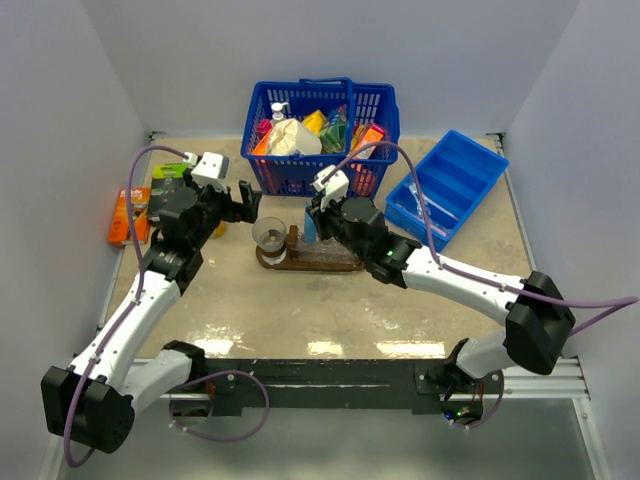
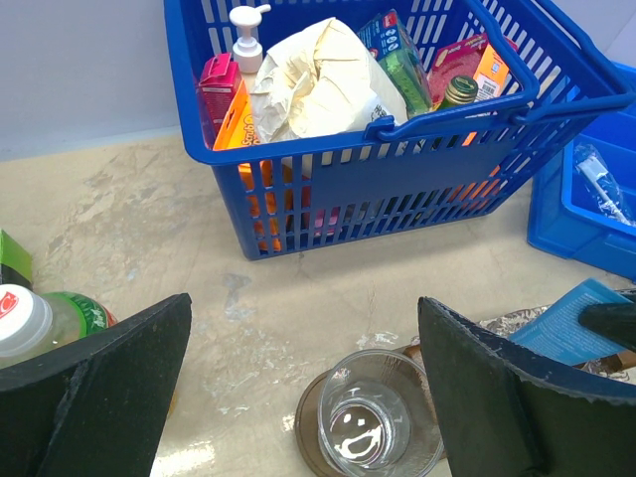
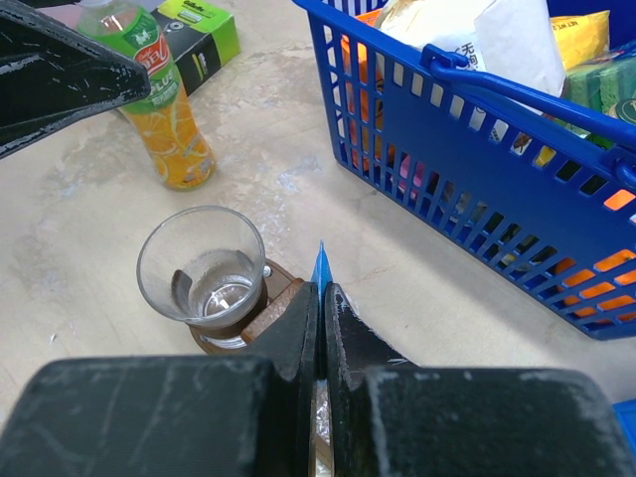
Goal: Prepare toiletry sets of a toothbrush and toothpaste on the tray
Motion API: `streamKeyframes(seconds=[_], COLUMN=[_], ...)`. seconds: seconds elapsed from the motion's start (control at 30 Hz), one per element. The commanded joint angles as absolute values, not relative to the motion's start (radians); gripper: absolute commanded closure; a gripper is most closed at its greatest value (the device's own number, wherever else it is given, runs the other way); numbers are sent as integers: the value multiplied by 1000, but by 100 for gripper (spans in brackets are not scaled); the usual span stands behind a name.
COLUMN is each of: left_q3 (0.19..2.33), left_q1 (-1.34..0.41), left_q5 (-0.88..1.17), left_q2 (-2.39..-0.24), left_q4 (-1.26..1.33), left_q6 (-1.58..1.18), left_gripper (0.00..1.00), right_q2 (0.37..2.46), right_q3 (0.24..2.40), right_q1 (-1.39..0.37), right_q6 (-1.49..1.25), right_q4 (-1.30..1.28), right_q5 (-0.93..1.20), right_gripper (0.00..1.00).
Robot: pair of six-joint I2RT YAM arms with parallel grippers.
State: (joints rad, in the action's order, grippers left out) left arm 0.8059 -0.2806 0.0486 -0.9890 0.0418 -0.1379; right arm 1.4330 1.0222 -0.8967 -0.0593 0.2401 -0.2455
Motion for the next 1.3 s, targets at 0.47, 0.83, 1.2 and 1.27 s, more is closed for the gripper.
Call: streamKeyframes(seconds=[0.47, 0.83, 1.2, 1.27], left_q3=[804, 804, 804, 804], left_q1=[-273, -273, -273, -273], left_q5=[60, 63, 60, 60], left_q2=[-989, -992, -991, -992], left_q4=[71, 72, 69, 71], left_q6=[-127, -127, -126, -126], left_gripper=[0, 0, 0, 0], right_q2=[1448, 1466, 1496, 1502], right_q3=[1057, 1032, 996, 991], right_q1=[-900, -900, -900, -900], right_q6=[-57, -69, -67, -67], right_q4=[324, 334, 382, 388], right_q5=[-256, -252, -259, -259], right_gripper=[100, 100, 100, 100])
